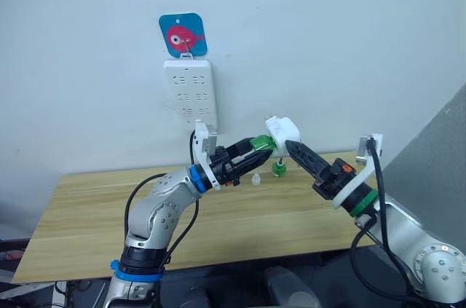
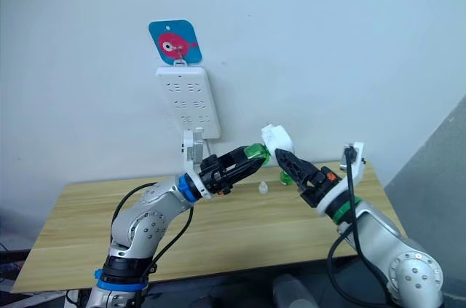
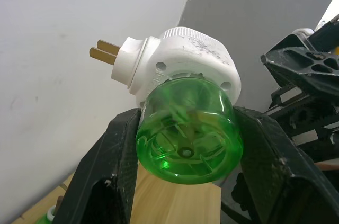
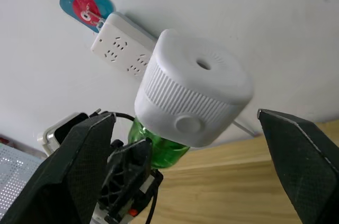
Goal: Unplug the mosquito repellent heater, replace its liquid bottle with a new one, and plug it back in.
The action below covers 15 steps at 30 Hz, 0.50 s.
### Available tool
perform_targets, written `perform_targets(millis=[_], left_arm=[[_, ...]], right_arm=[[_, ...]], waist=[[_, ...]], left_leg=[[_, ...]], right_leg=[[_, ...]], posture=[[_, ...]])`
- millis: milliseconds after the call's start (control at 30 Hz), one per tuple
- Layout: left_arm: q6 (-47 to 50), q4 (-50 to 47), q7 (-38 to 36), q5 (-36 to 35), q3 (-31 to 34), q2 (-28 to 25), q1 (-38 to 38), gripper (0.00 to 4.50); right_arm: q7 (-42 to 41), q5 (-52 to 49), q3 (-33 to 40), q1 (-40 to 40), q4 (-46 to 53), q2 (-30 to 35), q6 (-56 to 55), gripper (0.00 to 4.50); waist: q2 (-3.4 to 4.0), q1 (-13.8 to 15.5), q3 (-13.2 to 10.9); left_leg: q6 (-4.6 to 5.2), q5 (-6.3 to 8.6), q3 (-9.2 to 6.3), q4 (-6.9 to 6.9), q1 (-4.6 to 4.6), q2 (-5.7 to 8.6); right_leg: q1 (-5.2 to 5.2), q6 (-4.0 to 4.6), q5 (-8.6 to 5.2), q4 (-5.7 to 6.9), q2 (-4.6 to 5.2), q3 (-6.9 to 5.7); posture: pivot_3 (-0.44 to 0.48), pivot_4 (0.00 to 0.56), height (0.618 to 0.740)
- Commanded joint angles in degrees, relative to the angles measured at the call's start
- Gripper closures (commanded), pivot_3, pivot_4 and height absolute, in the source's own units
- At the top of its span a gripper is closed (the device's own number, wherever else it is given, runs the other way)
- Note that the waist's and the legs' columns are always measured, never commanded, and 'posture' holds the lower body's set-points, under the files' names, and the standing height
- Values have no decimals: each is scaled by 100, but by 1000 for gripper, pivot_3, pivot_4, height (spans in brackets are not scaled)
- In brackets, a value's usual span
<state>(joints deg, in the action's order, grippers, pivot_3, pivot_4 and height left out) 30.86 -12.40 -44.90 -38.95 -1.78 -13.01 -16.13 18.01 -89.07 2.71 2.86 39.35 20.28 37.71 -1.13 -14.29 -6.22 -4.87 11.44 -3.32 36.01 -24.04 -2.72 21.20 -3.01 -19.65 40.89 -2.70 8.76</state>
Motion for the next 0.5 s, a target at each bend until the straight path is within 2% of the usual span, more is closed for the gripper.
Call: perform_targets(millis=[33, 500], left_arm=[[2, -116, 51, -183, 72, 88, -106, 2158], [-3, -109, 104, -259, 115, 123, -42, 2158]], right_arm=[[-42, 63, -111, 219, -49, -126, -164, 0], [-344, 615, -307, 734, -651, -778, -369, 0]], waist=[[1, -2, 6], [13, -2, 22]], left_leg=[[0, 0, 0, 1, 0, 0], [0, 0, -3, 0, 0, 0]], right_leg=[[0, 0, 0, 0, 0, -1], [0, 0, 0, 0, 0, -3]], posture=[[-260, 53, 740], [-239, 39, 740]])
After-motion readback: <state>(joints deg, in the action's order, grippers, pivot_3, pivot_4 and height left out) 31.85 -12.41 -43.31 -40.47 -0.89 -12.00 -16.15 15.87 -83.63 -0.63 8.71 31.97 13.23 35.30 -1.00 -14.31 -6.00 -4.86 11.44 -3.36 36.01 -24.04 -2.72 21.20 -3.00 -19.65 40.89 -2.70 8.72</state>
